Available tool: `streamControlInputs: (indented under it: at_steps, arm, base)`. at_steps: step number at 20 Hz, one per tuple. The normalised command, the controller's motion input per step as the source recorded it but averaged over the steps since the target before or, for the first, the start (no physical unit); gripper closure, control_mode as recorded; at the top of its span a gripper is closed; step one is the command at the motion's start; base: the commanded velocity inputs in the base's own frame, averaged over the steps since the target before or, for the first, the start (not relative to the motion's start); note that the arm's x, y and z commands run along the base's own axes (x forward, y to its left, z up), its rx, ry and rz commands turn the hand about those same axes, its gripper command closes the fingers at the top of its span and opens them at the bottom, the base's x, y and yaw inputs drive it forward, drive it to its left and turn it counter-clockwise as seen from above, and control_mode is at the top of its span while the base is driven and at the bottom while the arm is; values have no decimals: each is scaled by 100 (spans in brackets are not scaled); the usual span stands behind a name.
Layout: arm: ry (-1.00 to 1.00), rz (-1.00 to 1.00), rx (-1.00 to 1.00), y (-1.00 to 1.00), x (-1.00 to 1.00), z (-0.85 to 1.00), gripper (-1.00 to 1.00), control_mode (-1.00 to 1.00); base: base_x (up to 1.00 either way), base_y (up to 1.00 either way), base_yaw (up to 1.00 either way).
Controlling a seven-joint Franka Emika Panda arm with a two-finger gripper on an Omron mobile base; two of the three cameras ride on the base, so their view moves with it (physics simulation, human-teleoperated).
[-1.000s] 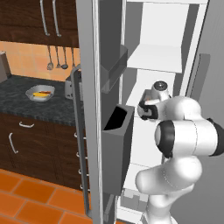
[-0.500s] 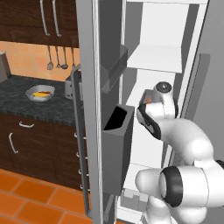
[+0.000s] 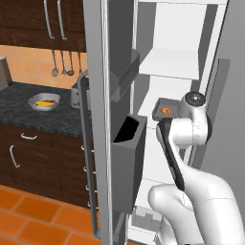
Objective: Take the meat container that has the shrimp and place it on the second highest rack of the freezer. Then take the vegetable container that has the carrot and corn and place it on the highest rack of the freezer.
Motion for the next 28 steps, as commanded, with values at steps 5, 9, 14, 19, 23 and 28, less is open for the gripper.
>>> streamControlInputs:
  at_steps: [5,9,14,19,23,28]
  arm:
    - [10,35,-15,11,-100,44,-100,-100]
    - [14,36,-18,8,-100,34,-100,-100]
    - [19,42,-17,10,-84,32,-100,-100]
    - [16,48,-14,17,-18,23,-100,-100]
    - [0,64,-8,26,-33,0,-100,-100]
    - [-1,56,-8,3,-12,0,-100,-100]
  base:
    - [0,0,0]
    - [0,0,0]
    - [0,0,0]
    - [0,0,0]
    - [0,0,0]
    - [0,0,0]
